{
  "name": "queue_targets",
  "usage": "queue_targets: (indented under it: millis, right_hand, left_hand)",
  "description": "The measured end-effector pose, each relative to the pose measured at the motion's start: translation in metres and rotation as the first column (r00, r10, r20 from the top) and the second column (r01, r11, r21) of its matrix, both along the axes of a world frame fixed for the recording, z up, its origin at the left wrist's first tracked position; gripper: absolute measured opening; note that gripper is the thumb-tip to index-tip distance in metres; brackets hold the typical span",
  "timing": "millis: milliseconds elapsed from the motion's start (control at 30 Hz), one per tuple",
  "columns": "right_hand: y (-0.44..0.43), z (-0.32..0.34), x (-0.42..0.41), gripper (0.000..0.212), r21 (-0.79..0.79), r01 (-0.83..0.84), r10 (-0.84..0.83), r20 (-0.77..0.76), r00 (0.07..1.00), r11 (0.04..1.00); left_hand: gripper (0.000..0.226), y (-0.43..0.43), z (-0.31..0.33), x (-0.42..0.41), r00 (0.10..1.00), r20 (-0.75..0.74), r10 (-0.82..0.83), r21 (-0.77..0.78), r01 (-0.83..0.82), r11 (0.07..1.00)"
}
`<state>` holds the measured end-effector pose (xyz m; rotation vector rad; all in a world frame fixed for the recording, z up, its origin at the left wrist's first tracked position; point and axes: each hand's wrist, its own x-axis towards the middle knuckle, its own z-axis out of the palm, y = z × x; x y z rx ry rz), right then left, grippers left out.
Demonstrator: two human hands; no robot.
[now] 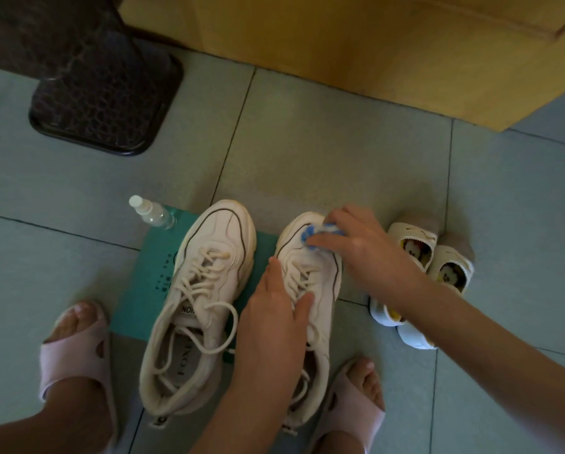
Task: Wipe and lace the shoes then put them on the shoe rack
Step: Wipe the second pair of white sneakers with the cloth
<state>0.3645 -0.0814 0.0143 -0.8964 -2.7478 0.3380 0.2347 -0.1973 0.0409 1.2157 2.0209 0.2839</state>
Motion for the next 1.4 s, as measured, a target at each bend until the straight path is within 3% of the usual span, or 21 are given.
queue_targets:
  millis: [167,267,333,400,467,567,633,700,800,1000,1133,1233,1400]
  right_hand:
    - [-0.023,-0.008,-0.012,0.043,-0.230,0.015,-0.037,-0.091,0.995,0.973]
    - [-0.015,-0.009,-0.003,0.033,-0.131,-0.001,-0.001,-0.016,1.000,0.991]
    - [-0.006,-0.013,0.004,0.040,-0.049,-0.003,0.005,0.043,0.999,0.999]
    - [0.001,-0.011,0.008,0.033,-0.021,0.025,-0.025,0.032,0.999,0.999]
    - [0.003,-0.003,0.010,0.035,-0.059,0.086,-0.088,-0.023,0.996,0.995]
    - [-0.007,0.004,0.005,0.041,-0.239,0.108,-0.148,-0.156,0.977,0.965]
    - [-0.016,0.003,-0.005,0.039,-0.233,0.025,-0.063,-0.157,0.986,0.972]
    - [-0.021,-0.003,-0.013,0.037,-0.150,-0.067,0.058,-0.064,0.996,0.986]
    - [-0.013,-0.011,-0.003,0.041,-0.071,-0.086,0.085,-0.009,0.996,0.994]
    - [-0.005,-0.008,0.043,0.044,-0.117,0.143,-0.141,0.022,0.990,0.983]
    - [-0.008,0.005,0.040,0.046,-0.267,0.332,-0.381,-0.158,0.911,0.905]
    - [-0.012,-0.001,0.007,0.042,-0.280,0.362,-0.420,-0.187,0.888,0.889]
    - [-0.041,-0.023,-0.011,0.039,-0.271,0.366,-0.403,-0.093,0.911,0.890]
  left_hand:
    - [0.069,-0.001,-0.002,0.001,1.000,0.018,0.022,-0.005,-0.022,1.000]
    - [0.069,-0.001,-0.002,0.001,1.000,0.001,0.007,-0.001,-0.007,1.000]
    - [0.068,0.000,-0.001,0.000,1.000,-0.003,0.001,0.006,-0.001,1.000]
    - [0.068,0.000,0.000,0.000,1.000,0.005,-0.001,0.008,0.001,1.000]
    - [0.068,0.000,0.001,0.000,1.000,0.016,0.005,0.011,-0.005,1.000]
    - [0.068,-0.003,0.000,0.001,1.000,0.014,0.012,0.019,-0.012,1.000]
    - [0.067,-0.003,-0.003,0.001,1.000,0.021,0.012,0.034,-0.013,0.999]
    - [0.064,-0.002,-0.004,0.001,0.999,0.040,0.013,0.045,-0.014,0.999]
    - [0.061,-0.002,-0.003,-0.001,1.000,0.031,-0.001,0.043,-0.001,0.999]
    - [0.060,-0.003,0.002,-0.001,1.000,0.016,0.015,0.030,-0.015,0.999]
    - [0.060,-0.005,0.002,0.000,1.000,0.013,0.011,0.025,-0.011,1.000]
    - [0.060,-0.004,0.001,0.001,1.000,-0.001,0.007,0.027,-0.007,1.000]
    - [0.059,-0.003,0.000,0.000,1.000,0.011,0.023,0.043,-0.023,0.999]
